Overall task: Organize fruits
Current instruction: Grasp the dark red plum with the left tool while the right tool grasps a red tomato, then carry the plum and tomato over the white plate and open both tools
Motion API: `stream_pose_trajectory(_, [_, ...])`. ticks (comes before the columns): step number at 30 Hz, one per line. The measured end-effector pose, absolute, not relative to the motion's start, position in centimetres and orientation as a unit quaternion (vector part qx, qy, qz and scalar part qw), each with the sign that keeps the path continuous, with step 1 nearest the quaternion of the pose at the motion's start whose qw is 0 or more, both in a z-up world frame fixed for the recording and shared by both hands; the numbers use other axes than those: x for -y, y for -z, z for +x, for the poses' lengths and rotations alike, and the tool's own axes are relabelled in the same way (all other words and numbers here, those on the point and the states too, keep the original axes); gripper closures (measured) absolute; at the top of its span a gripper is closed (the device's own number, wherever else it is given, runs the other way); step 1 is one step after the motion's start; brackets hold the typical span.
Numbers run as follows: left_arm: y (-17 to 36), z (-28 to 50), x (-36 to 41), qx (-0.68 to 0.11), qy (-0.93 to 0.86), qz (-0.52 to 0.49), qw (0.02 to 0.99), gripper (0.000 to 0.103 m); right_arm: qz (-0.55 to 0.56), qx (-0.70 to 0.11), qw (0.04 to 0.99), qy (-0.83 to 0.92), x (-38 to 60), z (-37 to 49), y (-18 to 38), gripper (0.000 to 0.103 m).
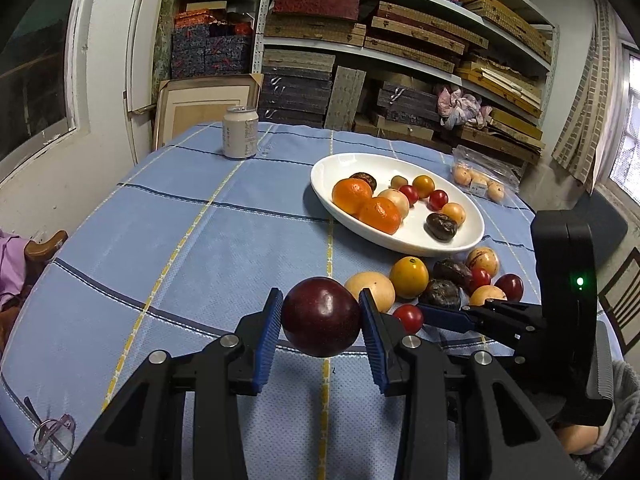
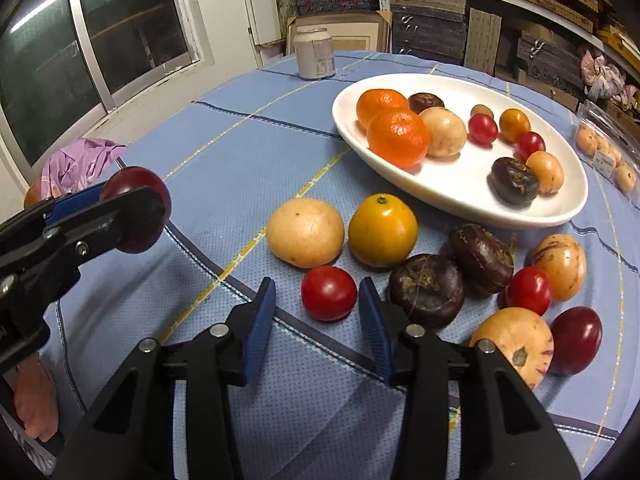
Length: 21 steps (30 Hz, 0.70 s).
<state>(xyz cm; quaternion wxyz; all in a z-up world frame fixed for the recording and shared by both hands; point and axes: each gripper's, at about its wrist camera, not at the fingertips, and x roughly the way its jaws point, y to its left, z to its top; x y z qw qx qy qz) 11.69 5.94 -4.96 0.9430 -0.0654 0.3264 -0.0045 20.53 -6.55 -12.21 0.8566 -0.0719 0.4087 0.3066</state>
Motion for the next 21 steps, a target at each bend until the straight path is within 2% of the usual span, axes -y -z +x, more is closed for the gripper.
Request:
stream_pose_trajectory(5, [5.5, 12.4, -5.9, -0.339, 0.007, -0.065, 0.939, 0.064, -0.068, -0.411, 0.860, -0.295, 6.9, 20.7, 12.2, 0.076])
stream_pose_trajectory(12, [6.2, 12.8, -5.6, -0.344, 0.004, -0.059, 0.937, 0.064, -0.047, -0.405, 0.865, -0.292, 9.5, 19.0, 11.7, 0.077])
stream_pose_trajectory(21, [6.6, 12.3, -3.8, -0.331, -0.017, -0.008, 0.944, 0.064, 0.048, -0.388, 0.880, -0.270, 15.7, 15.2, 10.6, 0.076])
